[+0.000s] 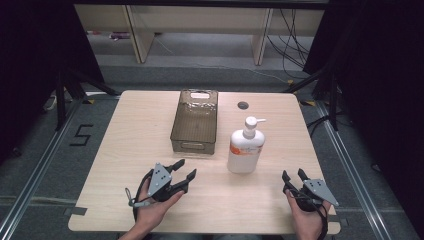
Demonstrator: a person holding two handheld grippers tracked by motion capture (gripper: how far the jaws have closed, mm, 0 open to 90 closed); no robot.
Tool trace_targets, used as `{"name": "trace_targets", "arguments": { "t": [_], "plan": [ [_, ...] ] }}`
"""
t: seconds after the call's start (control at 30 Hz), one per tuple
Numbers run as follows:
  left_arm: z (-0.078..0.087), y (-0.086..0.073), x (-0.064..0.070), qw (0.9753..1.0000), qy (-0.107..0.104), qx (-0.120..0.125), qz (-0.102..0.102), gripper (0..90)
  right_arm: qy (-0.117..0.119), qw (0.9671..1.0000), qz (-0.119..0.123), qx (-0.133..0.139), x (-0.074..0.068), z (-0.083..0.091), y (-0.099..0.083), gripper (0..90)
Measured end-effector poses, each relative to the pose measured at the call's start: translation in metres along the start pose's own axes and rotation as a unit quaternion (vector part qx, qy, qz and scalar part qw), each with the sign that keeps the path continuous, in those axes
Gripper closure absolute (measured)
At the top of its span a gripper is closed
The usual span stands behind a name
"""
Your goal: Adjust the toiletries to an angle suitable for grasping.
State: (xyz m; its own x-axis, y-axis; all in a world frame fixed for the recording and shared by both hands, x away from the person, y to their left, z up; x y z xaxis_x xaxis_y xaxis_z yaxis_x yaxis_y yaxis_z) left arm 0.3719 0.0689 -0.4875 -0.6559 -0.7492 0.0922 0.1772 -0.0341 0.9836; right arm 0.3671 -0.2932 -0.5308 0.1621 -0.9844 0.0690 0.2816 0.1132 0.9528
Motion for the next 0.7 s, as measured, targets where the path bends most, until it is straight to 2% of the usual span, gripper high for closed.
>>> {"name": "trace_targets", "arguments": {
  "t": [0.03, 0.07, 0.1, 0.17, 0.27, 0.3, 0.33, 0.4, 0.53, 0.57, 0.7],
  "plan": [
    [-0.003, 0.006, 0.008, 0.9999, -0.007, 0.007, -0.003, 46.3, 0.005, 0.9997, -0.02, -0.009, -0.003, 0.001, -0.001, 42.5],
    [-0.008, 0.014, 0.018, 0.9997, -0.02, 0.012, -0.009, 46.3, 0.004, 0.9997, -0.023, -0.007, -0.004, 0.001, -0.001, 42.5],
    [-0.012, 0.019, 0.024, 0.9995, -0.025, 0.015, -0.012, 46.3, 0.005, 0.9997, -0.022, -0.007, -0.004, 0.0, -0.001, 42.5],
    [-0.019, 0.027, 0.035, 0.9991, -0.035, 0.016, -0.018, 46.3, 0.004, 1.0, -0.004, -0.004, -0.001, 0.0, 0.0, 42.4],
    [-0.028, 0.035, 0.044, 0.9988, -0.04, 0.018, -0.022, 46.2, 0.01, 0.9999, -0.002, -0.001, -0.002, -0.001, 0.0, 42.2],
    [-0.034, 0.04, 0.05, 0.9985, -0.045, 0.02, -0.023, 46.4, 0.004, 1.0, 0.004, -0.001, -0.001, -0.001, 0.0, 42.1],
    [-0.034, 0.04, 0.05, 0.9985, -0.045, 0.02, -0.023, 46.5, 0.004, 1.0, 0.004, -0.001, -0.001, -0.001, 0.0, 42.1],
    [-0.044, 0.048, 0.059, 0.9982, -0.048, 0.023, -0.027, 46.5, 0.011, 0.9998, -0.006, -0.014, -0.002, 0.0, -0.001, 41.9],
    [-0.056, 0.055, 0.067, 0.9982, -0.046, 0.025, -0.028, 46.5, 0.01, 0.9999, -0.003, -0.005, -0.002, -0.002, 0.0, 41.8],
    [-0.063, 0.06, 0.071, 0.9983, -0.042, 0.024, -0.033, 46.5, 0.01, 0.9999, -0.005, -0.005, -0.002, -0.002, 0.0, 41.7],
    [-0.08, 0.072, 0.076, 0.999, -0.029, 0.028, -0.018, 46.5, 0.003, 1.0, 0.007, -0.002, 0.0, -0.002, 0.0, 41.4]
  ]
}}
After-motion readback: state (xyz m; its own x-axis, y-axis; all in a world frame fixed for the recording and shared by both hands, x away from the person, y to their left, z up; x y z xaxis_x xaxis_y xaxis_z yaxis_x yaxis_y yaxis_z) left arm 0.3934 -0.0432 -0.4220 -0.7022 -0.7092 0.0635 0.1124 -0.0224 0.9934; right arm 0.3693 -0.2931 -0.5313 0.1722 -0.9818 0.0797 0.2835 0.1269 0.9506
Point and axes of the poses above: each handheld gripper's, and its own axes: z roughly backward along the jaws, y roughly out of its top, x roughly to its right, the point moved 6 cm from there along -z, roughly forward along the jaws, and after that the axes turned 6 degrees about z, right-handed, at the moved point
